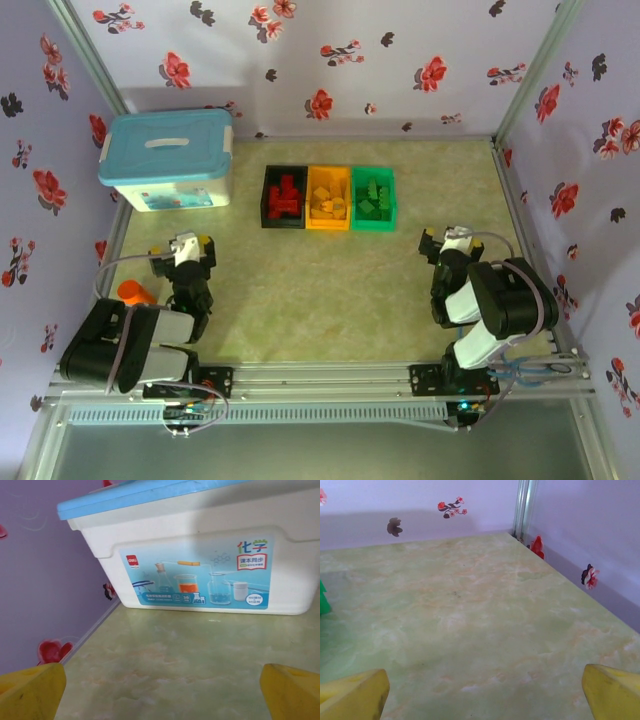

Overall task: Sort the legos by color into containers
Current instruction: Reset both arms

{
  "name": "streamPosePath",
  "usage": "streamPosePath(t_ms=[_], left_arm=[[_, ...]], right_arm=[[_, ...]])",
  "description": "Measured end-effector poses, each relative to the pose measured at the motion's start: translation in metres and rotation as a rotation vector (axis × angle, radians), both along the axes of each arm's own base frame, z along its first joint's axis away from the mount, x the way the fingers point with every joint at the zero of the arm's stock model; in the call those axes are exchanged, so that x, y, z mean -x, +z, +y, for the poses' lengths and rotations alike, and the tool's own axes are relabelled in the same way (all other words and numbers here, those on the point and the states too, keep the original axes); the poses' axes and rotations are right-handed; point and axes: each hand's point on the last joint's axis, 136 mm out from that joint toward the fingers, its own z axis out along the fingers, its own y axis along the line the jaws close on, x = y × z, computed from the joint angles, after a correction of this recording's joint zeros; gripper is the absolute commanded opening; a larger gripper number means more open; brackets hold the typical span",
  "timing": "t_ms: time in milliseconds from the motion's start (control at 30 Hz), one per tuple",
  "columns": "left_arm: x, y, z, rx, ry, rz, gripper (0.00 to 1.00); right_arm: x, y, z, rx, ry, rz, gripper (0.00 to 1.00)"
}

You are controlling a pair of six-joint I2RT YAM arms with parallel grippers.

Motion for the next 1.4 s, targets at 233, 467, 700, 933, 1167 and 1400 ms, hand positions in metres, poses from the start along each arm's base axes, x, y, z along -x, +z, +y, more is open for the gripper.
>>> streamPosePath(t_ms=[233, 467, 700, 933, 1167, 1400], left_arm=[[-0.012, 0.005, -0.009, -0.003, -0.045, -0.015, 1.00], [-0.037, -0.014, -0.014, -0.012, -0.075, 0.048, 1.00], [-0.041, -0.016, -0.036, -0.029, -0.209, 0.060, 1.00], [-0.042, -0.016, -0.044, -0.038, -0.257, 0.063, 1.00], [-0.048, -0.022, -0.029, 0.006, -0.248, 0.070, 1.00], [-0.056, -0.023, -0.023, 0.046, -0.250, 0.078, 1.00]], right_arm=[[-0.002, 0.001, 0.007, 0.020, 0.037, 0.003, 0.99], [-0.003, 0.001, 0.010, 0.036, 0.052, 0.008, 0.99], [-0.006, 0.001, 0.011, 0.039, 0.052, 0.009, 0.99], [-0.048, 0.017, -0.012, -0.035, -0.008, 0.041, 0.99], [-0.043, 0.003, -0.011, -0.070, 0.025, 0.096, 0.99], [-0.029, -0.013, 0.007, -0.056, 0.087, 0.138, 0.99]])
